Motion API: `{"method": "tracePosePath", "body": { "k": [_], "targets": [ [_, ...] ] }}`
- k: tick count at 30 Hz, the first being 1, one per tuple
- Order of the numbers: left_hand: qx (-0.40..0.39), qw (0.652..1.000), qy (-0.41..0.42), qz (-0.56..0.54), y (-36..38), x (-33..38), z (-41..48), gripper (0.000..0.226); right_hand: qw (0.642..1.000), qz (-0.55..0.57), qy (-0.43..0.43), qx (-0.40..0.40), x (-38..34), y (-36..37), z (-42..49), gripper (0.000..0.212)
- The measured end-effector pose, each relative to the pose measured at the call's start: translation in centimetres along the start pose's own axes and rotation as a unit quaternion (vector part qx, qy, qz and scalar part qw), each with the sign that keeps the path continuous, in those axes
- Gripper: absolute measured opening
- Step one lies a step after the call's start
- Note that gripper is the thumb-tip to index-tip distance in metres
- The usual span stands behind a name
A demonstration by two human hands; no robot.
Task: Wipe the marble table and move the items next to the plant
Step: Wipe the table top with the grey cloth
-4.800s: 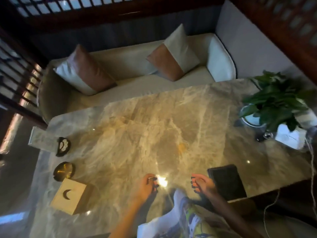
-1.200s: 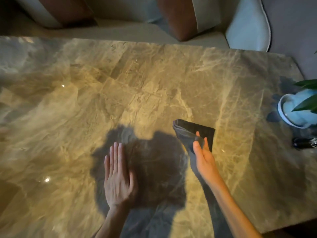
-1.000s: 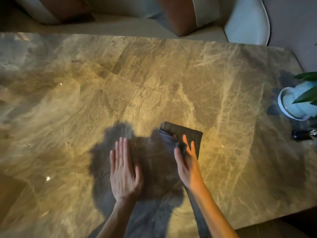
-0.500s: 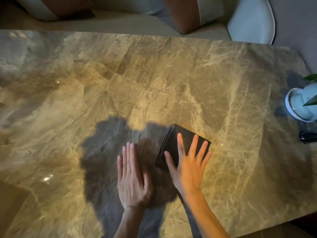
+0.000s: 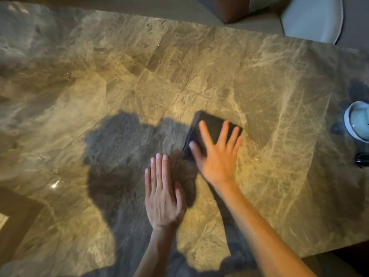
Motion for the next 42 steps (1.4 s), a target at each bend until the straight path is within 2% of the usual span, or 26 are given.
{"method": "tracePosePath", "body": {
  "k": [2, 4, 6, 8, 10, 12, 14, 16, 18, 20, 22, 24, 26, 28, 30, 32, 33, 35, 36, 38, 40, 42],
  "targets": [
    [-0.004, 1.000, -0.004, 0.003, -0.1, 0.0, -0.1, 0.066, 0.995, -0.013, -0.091, -0.028, -0.1, 0.5, -5.6, 0.066],
    [-0.006, 1.000, -0.008, 0.001, -0.1, 0.0, -0.2, 0.067, 0.992, -0.010, -0.110, -0.057, 3.4, 1.7, -10.1, 0.066],
    [-0.008, 1.000, -0.011, 0.006, 0.1, -0.2, -0.2, 0.067, 0.996, -0.011, -0.043, -0.072, 8.8, 2.4, -10.8, 0.067],
    [-0.011, 1.000, -0.005, 0.016, 0.2, -0.3, 0.0, 0.068, 0.995, -0.021, 0.053, -0.078, 12.5, 2.7, -7.8, 0.068],
    [-0.013, 1.000, 0.002, 0.021, 0.3, -0.3, 0.1, 0.068, 0.987, -0.009, 0.152, -0.054, 12.6, 2.2, -2.8, 0.070],
    [-0.017, 1.000, -0.002, 0.022, 0.4, -0.2, 0.1, 0.069, 0.979, 0.026, 0.202, -0.027, 9.6, 1.6, 1.1, 0.071],
    [-0.020, 1.000, -0.007, 0.019, 0.4, 0.0, -0.1, 0.069, 0.991, 0.022, 0.135, -0.013, 4.4, 0.9, 1.7, 0.066],
    [-0.021, 0.999, -0.009, 0.023, 0.3, -0.1, -0.1, 0.070, 1.000, -0.006, -0.016, -0.003, 0.5, 0.4, -2.1, 0.063],
    [-0.030, 0.999, -0.008, 0.023, 0.3, -0.2, -0.2, 0.072, 0.993, -0.003, -0.117, -0.030, 1.2, 0.9, -8.2, 0.063],
    [-0.027, 0.999, -0.008, 0.024, 0.2, -0.2, 0.0, 0.072, 0.992, 0.005, -0.121, -0.042, 6.4, 2.1, -11.9, 0.062],
    [-0.027, 0.999, -0.013, 0.035, 0.4, -0.2, 0.2, 0.072, 0.997, -0.016, -0.039, -0.061, 12.6, 3.0, -11.2, 0.063],
    [-0.030, 0.999, -0.014, 0.040, 0.4, 0.0, 0.2, 0.072, 0.991, -0.010, 0.117, -0.063, 16.7, 2.9, -7.2, 0.066],
    [-0.030, 0.999, -0.017, 0.043, 0.5, -0.1, 0.3, 0.073, 0.967, 0.034, 0.245, -0.057, 16.6, 2.8, -2.6, 0.070],
    [-0.033, 0.998, -0.019, 0.044, 0.5, 0.0, 0.2, 0.074, 0.959, 0.056, 0.273, -0.043, 13.0, 2.6, 0.1, 0.070],
    [-0.032, 0.998, -0.014, 0.045, 0.5, 0.0, 0.0, 0.074, 0.981, 0.031, 0.192, -0.005, 7.2, 1.5, -0.1, 0.065],
    [-0.027, 0.998, -0.012, 0.054, 0.4, -0.3, 0.2, 0.075, 1.000, -0.002, 0.029, -0.004, 2.4, 0.8, -3.2, 0.062],
    [-0.028, 0.998, -0.011, 0.056, 0.5, -0.4, 0.3, 0.076, 0.999, -0.002, -0.045, -0.017, 1.8, 0.6, -5.3, 0.062],
    [-0.031, 0.998, -0.012, 0.057, 0.6, -0.5, 0.2, 0.078, 0.994, 0.007, -0.102, -0.023, 4.7, 1.4, -9.2, 0.063],
    [-0.031, 0.998, -0.014, 0.058, 0.7, -0.4, 0.2, 0.078, 0.995, 0.006, -0.095, -0.026, 7.2, 1.8, -10.5, 0.063],
    [-0.031, 0.998, -0.013, 0.060, 0.8, -0.1, 0.2, 0.077, 0.999, -0.004, -0.012, -0.047, 12.6, 2.5, -10.7, 0.063],
    [-0.028, 0.998, -0.010, 0.061, 0.7, 0.0, 0.3, 0.076, 0.988, 0.012, 0.144, -0.058, 15.7, 3.0, -7.7, 0.066],
    [-0.028, 0.997, -0.016, 0.063, 0.7, -0.1, 0.4, 0.075, 0.961, 0.040, 0.272, -0.034, 14.5, 2.7, -3.3, 0.069]
  ]
}}
Point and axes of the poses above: each hand's wrist, its own z-axis towards the middle knuckle, its own y-axis out of the palm, x = y × z, the point moved 6 cm from there along z, towards the middle knuckle, and after that the axes turned 10 degrees about -z, right-handed, at the moved point
